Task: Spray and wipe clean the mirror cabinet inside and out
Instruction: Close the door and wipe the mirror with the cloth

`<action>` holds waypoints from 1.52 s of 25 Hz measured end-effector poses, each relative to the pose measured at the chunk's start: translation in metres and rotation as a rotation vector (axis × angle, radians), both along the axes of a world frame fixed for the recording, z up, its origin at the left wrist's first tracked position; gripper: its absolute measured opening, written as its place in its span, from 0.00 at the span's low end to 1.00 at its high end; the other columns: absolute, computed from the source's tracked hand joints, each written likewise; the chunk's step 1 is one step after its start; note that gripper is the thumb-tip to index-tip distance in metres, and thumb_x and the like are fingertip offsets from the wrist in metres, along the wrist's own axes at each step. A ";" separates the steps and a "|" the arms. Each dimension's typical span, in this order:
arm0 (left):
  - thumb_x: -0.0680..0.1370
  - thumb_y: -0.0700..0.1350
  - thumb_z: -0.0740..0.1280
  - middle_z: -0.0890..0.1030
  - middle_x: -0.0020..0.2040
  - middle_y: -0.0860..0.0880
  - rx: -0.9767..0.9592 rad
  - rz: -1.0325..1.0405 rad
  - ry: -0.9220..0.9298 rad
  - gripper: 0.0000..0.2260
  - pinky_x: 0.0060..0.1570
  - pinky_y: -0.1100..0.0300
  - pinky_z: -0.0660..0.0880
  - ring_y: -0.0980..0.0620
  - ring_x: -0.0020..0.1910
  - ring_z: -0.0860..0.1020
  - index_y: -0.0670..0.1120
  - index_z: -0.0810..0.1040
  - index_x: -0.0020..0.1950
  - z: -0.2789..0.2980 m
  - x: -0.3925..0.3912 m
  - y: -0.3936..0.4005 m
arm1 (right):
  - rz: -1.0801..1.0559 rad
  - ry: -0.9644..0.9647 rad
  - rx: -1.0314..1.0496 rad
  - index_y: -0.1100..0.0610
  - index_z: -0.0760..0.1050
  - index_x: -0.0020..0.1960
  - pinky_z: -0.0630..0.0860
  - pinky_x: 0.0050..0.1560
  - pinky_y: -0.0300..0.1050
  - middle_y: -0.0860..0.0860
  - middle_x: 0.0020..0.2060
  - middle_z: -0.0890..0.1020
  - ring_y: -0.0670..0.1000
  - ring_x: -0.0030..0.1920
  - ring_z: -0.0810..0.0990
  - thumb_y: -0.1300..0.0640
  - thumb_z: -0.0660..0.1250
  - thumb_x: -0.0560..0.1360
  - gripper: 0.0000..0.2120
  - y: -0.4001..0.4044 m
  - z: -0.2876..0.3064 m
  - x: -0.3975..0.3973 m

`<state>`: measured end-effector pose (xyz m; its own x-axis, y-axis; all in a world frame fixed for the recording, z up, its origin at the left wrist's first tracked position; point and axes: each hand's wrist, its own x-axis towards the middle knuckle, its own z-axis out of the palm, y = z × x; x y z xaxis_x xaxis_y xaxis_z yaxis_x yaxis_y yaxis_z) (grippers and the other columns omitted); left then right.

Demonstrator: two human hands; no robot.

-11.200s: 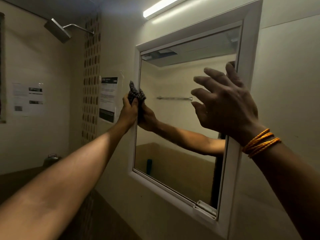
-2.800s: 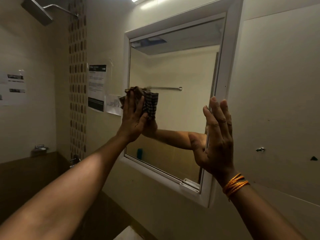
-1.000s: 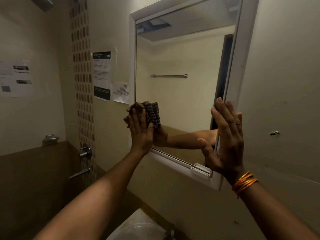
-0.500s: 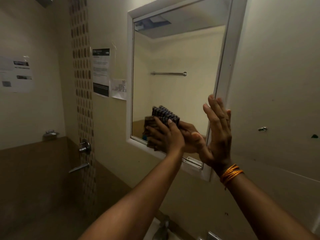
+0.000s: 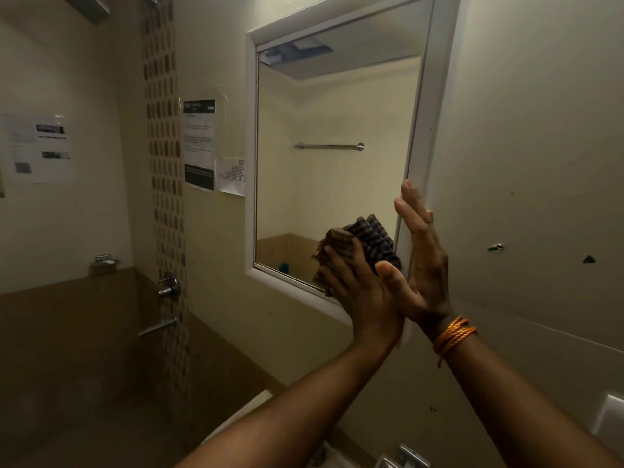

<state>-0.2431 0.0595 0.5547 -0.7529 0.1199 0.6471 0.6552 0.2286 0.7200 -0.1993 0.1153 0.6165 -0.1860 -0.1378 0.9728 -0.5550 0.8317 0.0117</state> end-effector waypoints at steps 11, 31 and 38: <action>0.78 0.50 0.64 0.46 0.82 0.42 -0.211 -0.219 0.740 0.30 0.72 0.30 0.47 0.33 0.79 0.42 0.54 0.57 0.79 -0.015 -0.063 -0.044 | -0.139 0.143 0.022 0.63 0.70 0.70 0.65 0.72 0.70 0.69 0.75 0.64 0.67 0.78 0.62 0.46 0.62 0.79 0.26 0.007 0.006 -0.008; 0.78 0.63 0.54 0.39 0.81 0.49 -0.175 -0.166 0.714 0.32 0.73 0.33 0.38 0.43 0.78 0.32 0.56 0.52 0.81 0.171 -0.072 -0.021 | -0.222 0.257 -0.176 0.68 0.65 0.75 0.64 0.77 0.57 0.66 0.77 0.63 0.62 0.79 0.62 0.53 0.62 0.80 0.29 -0.007 0.079 -0.022; 0.79 0.59 0.54 0.44 0.82 0.44 -0.143 -0.080 0.754 0.32 0.73 0.34 0.40 0.37 0.79 0.37 0.50 0.54 0.81 0.267 -0.067 -0.015 | -0.228 0.301 -0.200 0.67 0.65 0.75 0.64 0.77 0.45 0.64 0.77 0.65 0.59 0.78 0.64 0.51 0.61 0.82 0.28 -0.012 0.122 -0.027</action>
<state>-0.3101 0.0448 0.8215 -0.0997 0.2764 0.9558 0.9753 0.2175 0.0389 -0.2259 0.1032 0.7382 0.1063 0.0706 0.9918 -0.3533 0.9351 -0.0286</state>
